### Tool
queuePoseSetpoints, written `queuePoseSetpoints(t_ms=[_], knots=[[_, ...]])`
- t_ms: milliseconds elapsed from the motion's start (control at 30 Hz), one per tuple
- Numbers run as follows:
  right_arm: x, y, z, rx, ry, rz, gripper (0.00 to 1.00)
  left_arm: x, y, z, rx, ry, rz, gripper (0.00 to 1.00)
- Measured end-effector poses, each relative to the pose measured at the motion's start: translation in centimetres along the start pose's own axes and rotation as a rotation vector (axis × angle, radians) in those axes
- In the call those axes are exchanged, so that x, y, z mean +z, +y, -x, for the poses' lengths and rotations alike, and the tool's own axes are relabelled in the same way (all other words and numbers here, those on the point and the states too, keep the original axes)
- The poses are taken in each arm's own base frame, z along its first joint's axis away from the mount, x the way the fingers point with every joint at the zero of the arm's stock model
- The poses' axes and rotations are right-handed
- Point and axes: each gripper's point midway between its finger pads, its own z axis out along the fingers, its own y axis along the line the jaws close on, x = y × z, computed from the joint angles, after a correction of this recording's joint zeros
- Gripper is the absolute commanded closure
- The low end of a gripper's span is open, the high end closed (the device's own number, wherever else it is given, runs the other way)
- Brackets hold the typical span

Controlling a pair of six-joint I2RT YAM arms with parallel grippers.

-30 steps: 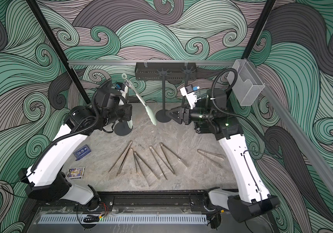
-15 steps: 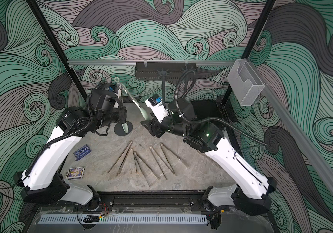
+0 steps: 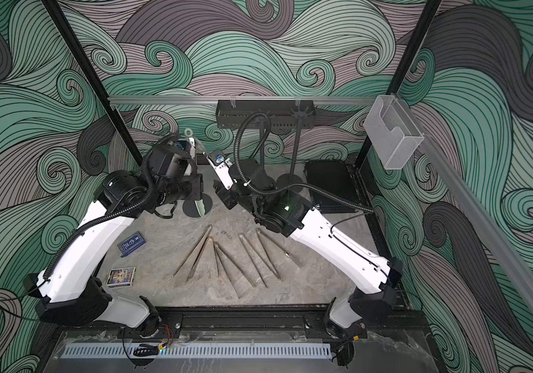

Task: Hang food tongs on kitchen utensil racks
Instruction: Pick up the food tongs from the center of the board.

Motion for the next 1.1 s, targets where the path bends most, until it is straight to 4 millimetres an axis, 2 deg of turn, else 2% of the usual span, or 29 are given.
queuePoseSetpoints(t_ms=[200,500,600,800,867,967,1000,1033,1100], knots=[[0.1,-0.9,1.9,-0.02,-0.049,-0.046,0.69,0.0,-0.1,-0.1,0.001,0.004,-0.007,1.0],[1.2,-0.5,1.8,-0.05,-0.041,-0.05,0.84,0.0,-0.2,-0.2,0.001,0.008,-0.011,1.0],[1.4,-0.6,1.6,-0.062,-0.033,-0.062,0.98,0.0,-0.2,-0.2,0.004,0.009,-0.012,1.0],[1.7,-0.7,1.4,-0.078,-0.024,-0.076,1.0,0.0,-0.4,-0.3,0.004,0.015,-0.03,1.0],[1.7,-0.8,1.4,-0.081,-0.023,-0.081,1.0,0.0,-0.7,-0.2,0.005,0.013,-0.048,0.76],[1.9,-0.8,1.3,-0.082,-0.018,-0.081,1.0,-0.7,-1.7,-0.3,0.022,0.006,-0.126,0.51],[2.2,-0.8,1.2,-0.081,-0.016,-0.078,1.0,-1.2,-2.0,-0.3,0.024,-0.003,-0.155,0.25],[2.4,-0.8,1.3,-0.081,-0.017,-0.075,1.0,-1.7,-2.2,-0.3,0.023,-0.01,-0.177,0.15],[2.8,-0.9,1.6,-0.076,-0.021,-0.062,1.0,-3.1,-2.3,-0.3,0.031,-0.036,-0.225,0.05]])
